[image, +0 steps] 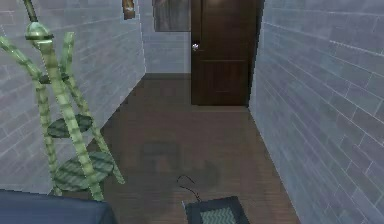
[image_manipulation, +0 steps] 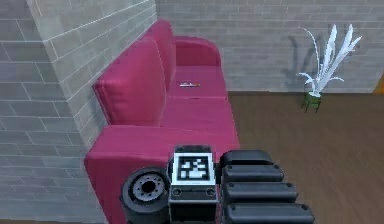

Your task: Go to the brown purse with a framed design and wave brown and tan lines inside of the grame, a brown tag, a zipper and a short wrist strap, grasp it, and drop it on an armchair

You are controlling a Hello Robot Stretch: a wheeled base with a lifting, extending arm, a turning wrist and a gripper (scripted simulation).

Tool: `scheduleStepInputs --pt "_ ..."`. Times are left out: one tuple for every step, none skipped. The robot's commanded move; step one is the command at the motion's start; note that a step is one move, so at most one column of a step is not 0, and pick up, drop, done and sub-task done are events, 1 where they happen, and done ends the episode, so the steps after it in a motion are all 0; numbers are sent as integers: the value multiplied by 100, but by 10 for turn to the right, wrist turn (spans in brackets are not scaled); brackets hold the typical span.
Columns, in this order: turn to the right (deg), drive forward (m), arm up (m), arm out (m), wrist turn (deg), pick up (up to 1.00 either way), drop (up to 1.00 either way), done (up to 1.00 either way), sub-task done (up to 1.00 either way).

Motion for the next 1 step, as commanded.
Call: scheduleStepInputs --pt "420 0 0 0 0 0 0 0 0"
